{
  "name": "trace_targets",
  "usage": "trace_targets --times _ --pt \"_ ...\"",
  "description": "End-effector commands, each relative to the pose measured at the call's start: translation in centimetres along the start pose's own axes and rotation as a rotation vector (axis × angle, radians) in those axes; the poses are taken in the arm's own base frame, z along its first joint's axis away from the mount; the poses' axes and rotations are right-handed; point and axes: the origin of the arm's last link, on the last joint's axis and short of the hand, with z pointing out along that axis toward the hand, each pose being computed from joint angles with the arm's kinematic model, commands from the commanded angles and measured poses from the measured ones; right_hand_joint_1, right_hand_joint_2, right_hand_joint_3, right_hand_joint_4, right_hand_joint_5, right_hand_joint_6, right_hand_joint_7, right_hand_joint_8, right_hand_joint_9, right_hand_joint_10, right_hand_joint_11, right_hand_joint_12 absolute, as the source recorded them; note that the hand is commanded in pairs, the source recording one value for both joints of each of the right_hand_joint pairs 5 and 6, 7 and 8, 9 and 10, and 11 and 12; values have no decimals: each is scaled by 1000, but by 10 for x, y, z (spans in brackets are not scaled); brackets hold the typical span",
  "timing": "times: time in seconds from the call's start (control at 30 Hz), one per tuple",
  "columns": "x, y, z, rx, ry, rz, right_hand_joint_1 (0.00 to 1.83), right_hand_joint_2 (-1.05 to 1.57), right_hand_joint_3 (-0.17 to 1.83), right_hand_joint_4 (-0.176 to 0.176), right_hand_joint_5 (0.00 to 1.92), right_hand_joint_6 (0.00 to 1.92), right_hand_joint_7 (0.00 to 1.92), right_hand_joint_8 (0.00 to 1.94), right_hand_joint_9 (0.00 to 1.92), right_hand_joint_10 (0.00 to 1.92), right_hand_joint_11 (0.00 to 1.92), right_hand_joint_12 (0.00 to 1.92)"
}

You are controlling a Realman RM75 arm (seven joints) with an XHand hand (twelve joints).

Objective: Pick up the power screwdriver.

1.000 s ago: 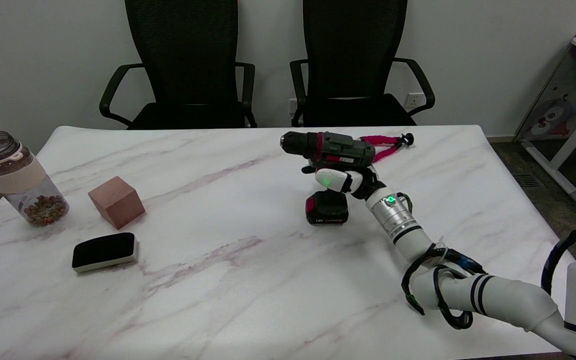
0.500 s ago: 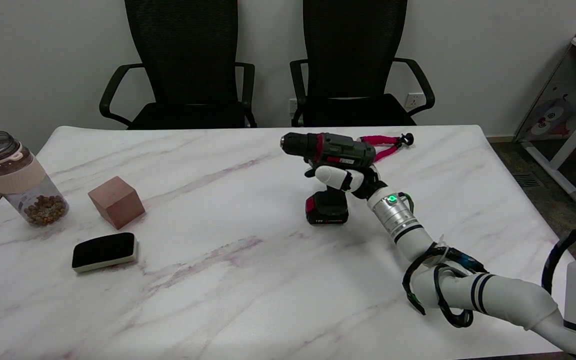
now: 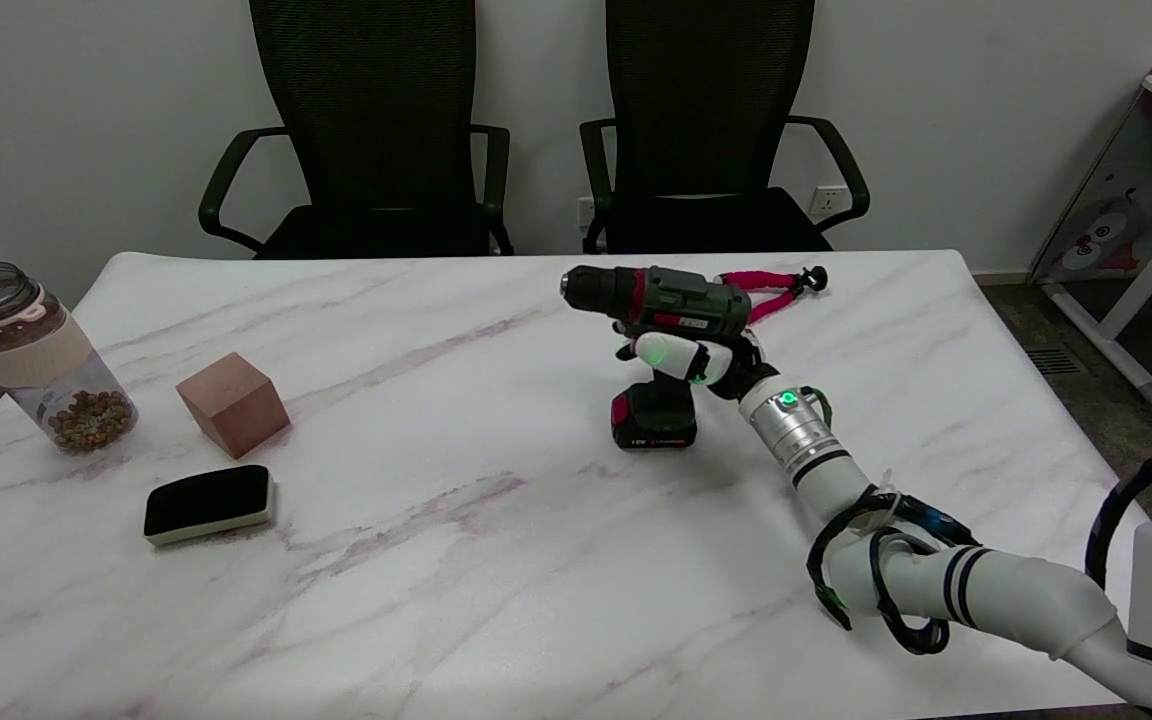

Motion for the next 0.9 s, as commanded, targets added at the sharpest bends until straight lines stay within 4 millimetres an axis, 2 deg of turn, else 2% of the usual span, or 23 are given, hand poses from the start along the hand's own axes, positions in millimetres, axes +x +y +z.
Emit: trace_targets --times 0.03,0.13,0.5,0.7,0.9 --pt "4 2 -6 2 -8 -20 940 -300 776 176 534 534 534 534 620 620 756 756" --pt "4 2 -8 5 -14 -25 970 -357 759 176 525 525 525 525 581 581 687 687" --pt "-3 4 -13 12 -42 -33 1023 -454 734 175 473 473 473 473 591 591 616 616" --pt "-5 3 -12 16 -53 -40 1080 -411 744 162 481 481 481 481 621 621 538 538" --pt "-5 2 -12 17 -54 -41 1127 -324 755 164 499 499 499 499 680 680 477 477"
